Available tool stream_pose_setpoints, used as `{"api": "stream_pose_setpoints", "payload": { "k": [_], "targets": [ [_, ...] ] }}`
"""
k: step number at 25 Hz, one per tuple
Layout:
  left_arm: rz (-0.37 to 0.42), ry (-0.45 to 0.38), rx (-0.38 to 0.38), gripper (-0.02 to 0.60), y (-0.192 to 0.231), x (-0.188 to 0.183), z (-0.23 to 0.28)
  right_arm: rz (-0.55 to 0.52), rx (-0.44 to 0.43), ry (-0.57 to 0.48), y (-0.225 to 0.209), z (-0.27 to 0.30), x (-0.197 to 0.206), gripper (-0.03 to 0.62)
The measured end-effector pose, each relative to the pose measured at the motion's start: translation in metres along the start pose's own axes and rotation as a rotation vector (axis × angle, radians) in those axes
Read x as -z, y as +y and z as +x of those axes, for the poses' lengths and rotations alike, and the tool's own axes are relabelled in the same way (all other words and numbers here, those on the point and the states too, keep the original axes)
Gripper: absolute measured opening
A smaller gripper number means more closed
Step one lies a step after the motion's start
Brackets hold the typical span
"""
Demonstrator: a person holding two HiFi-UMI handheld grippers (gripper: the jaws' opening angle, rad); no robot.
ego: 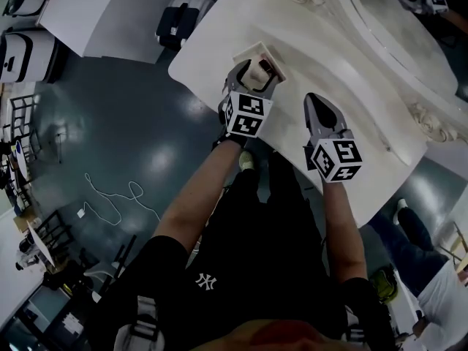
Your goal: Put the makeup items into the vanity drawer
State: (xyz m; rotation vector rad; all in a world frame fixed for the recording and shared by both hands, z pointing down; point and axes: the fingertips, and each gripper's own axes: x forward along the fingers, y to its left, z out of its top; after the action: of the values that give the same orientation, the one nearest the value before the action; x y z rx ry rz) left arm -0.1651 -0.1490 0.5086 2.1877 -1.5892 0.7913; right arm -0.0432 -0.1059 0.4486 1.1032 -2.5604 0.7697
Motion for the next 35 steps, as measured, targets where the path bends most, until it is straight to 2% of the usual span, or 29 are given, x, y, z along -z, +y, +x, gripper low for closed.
{"api": "stream_pose_setpoints", "payload": {
  "k": [7,13,16,19,26,30,35],
  "targets": [
    [-0.014,-0.014,-0.003,0.295,0.009,0.0,-0.003,-0.006,0.003,0.005,0.004,0.009,-0.001,0.023],
    [-0.033,-0.078,0.005,0.292,0.01,-0.02,-0.024,-0.022,0.013,-0.013,0.016,0.007,-0.009,0.023],
    [-0.054,-0.116,0.025,0.27,0.005,-0.034,-0.039,-0.03,0.018,-0.024,0.022,0.003,-0.014,0.023],
    [-0.077,-0.15,0.056,0.236,-0.002,-0.047,-0.054,-0.039,0.025,-0.042,0.03,-0.002,-0.022,0.023],
    [-0.126,-0.204,0.124,0.085,-0.024,-0.068,-0.093,-0.066,0.047,-0.097,0.047,-0.02,-0.042,0.021],
    [-0.119,-0.241,0.147,0.015,-0.034,-0.083,-0.115,-0.082,0.058,-0.124,0.057,-0.032,-0.052,0.021],
    [-0.11,-0.279,0.177,0.002,-0.041,-0.102,-0.14,-0.106,0.061,-0.152,0.072,-0.043,-0.065,0.021]
  ]
}}
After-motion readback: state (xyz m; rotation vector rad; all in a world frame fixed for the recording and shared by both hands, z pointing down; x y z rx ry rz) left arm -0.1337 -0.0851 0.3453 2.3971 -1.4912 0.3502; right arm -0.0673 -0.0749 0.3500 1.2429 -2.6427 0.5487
